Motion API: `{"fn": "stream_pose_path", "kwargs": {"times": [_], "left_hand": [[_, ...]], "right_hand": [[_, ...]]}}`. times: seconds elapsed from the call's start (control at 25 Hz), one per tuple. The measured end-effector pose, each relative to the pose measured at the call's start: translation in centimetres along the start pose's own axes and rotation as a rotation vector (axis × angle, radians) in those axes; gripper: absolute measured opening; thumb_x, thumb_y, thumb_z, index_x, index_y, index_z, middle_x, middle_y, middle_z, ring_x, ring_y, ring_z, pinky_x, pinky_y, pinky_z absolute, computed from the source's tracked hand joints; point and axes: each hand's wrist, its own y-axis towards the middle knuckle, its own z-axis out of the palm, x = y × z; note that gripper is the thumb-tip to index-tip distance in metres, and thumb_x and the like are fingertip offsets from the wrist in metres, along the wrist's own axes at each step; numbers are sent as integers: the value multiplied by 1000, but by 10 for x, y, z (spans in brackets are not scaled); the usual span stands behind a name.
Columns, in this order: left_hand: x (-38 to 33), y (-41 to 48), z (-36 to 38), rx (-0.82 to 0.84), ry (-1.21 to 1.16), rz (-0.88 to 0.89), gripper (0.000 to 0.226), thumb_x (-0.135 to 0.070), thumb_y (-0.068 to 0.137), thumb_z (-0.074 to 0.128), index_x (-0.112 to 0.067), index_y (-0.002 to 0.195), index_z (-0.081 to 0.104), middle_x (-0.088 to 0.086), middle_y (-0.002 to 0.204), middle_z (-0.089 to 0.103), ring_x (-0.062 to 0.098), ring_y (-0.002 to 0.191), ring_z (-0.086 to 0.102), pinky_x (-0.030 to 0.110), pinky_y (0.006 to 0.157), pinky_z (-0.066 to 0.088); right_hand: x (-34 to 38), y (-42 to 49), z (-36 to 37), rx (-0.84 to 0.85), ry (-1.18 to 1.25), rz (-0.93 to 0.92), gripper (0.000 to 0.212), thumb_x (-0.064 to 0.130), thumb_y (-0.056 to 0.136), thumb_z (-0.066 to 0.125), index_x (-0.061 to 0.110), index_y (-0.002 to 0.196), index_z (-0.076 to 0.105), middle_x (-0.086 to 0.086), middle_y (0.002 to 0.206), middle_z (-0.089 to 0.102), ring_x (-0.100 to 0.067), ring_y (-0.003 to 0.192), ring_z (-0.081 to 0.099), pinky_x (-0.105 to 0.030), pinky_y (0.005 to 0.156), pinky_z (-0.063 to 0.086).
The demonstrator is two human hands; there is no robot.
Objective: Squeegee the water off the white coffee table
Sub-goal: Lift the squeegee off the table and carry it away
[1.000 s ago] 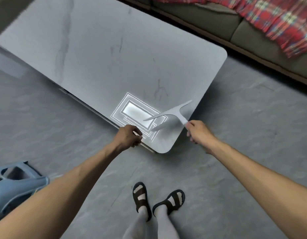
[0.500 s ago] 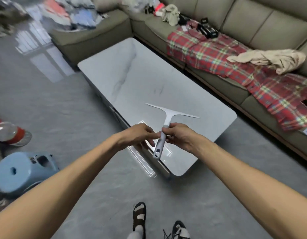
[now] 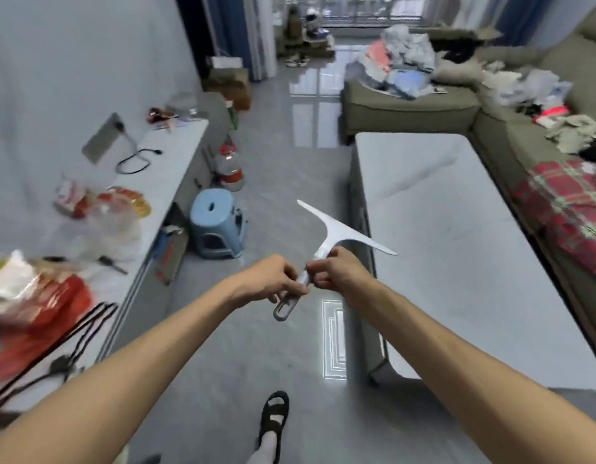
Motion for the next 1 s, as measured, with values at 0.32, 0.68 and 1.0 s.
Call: {"fn": "stream_pose_path", "kwargs": {"times": [0.32, 0.68, 1.0], "left_hand": [[221, -211, -30, -217, -155, -284, 15, -18, 74, 77, -17, 87, 69, 1, 74, 66, 14, 65, 60, 24, 57, 48], [561, -369, 26, -269, -362, -587, 26, -13, 74, 80, -1, 93, 66, 4, 76, 64, 19, 71, 57, 31, 70, 45], [792, -364, 145, -322, -303, -762, 23, -22, 75, 79, -27, 67, 58, -8, 75, 67, 10, 69, 61, 21, 53, 41]], "right_hand": [[-92, -59, 255, 327, -236, 125, 18, 5, 91, 57, 6, 73, 56, -11, 68, 59, -16, 53, 57, -20, 51, 49], [-328, -95, 544, 477, -437, 392, 16, 3, 87, 65, 1, 75, 55, -13, 70, 59, -19, 59, 59, -21, 53, 53], [-580, -64, 652, 485, -684, 402, 13, 8, 82, 69, 5, 72, 61, -11, 71, 66, -20, 59, 60, -27, 48, 46]]}}
